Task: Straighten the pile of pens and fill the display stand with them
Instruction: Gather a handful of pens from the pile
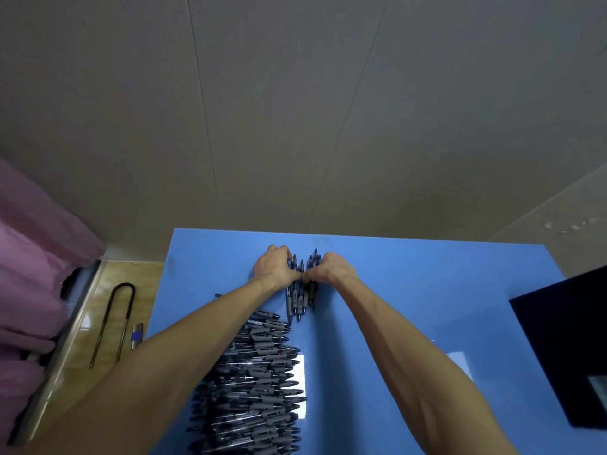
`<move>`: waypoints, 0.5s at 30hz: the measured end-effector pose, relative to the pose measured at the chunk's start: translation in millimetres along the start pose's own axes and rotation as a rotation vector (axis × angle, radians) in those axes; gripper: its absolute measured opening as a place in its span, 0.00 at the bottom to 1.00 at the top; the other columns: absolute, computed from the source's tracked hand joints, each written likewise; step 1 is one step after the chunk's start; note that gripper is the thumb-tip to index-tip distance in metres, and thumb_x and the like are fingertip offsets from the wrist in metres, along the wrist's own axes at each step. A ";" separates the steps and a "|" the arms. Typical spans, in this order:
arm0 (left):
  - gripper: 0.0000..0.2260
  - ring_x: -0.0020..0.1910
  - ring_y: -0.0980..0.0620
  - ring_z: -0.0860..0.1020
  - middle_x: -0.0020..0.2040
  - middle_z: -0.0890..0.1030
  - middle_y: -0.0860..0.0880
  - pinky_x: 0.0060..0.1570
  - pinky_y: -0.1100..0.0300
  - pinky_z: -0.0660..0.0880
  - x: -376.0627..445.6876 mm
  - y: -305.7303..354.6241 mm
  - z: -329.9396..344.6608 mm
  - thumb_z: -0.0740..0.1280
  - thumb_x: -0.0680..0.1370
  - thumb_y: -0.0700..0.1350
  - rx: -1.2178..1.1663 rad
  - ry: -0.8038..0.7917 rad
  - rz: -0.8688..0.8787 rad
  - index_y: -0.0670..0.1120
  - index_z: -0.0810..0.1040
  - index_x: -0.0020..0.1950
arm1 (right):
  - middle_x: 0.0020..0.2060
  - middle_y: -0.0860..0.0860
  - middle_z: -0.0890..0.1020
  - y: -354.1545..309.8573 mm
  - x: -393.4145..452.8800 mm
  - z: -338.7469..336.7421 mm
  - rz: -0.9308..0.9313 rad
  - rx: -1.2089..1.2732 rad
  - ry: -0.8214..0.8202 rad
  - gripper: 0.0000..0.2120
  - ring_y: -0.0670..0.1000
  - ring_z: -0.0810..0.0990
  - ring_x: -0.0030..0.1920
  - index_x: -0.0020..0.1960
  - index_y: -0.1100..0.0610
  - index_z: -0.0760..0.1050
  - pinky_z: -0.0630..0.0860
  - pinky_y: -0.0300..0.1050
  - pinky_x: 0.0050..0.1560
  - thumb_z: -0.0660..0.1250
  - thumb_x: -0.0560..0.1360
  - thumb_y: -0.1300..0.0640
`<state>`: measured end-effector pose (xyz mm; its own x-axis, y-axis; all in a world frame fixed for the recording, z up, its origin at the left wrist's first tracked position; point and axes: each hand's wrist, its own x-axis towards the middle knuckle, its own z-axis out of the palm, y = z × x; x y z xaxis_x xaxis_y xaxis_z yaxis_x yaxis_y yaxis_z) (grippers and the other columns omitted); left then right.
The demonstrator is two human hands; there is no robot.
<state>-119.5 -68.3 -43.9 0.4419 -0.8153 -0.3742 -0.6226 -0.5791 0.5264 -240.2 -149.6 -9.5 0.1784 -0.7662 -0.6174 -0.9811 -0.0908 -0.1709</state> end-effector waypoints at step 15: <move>0.22 0.61 0.39 0.76 0.63 0.73 0.43 0.57 0.49 0.72 -17.2 35.2 35.8 0.71 0.76 0.48 0.273 -0.083 0.274 0.44 0.71 0.67 | 0.54 0.55 0.81 90.7 -2.6 0.6 -0.028 0.019 0.105 0.16 0.58 0.80 0.58 0.55 0.56 0.73 0.71 0.45 0.49 0.66 0.77 0.43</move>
<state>-172.2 -74.6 -46.3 0.1890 -0.9303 -0.3143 -0.8640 -0.3096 0.3969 -329.6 -155.4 -23.8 0.1959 -0.8258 -0.5289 -0.9741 -0.1018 -0.2018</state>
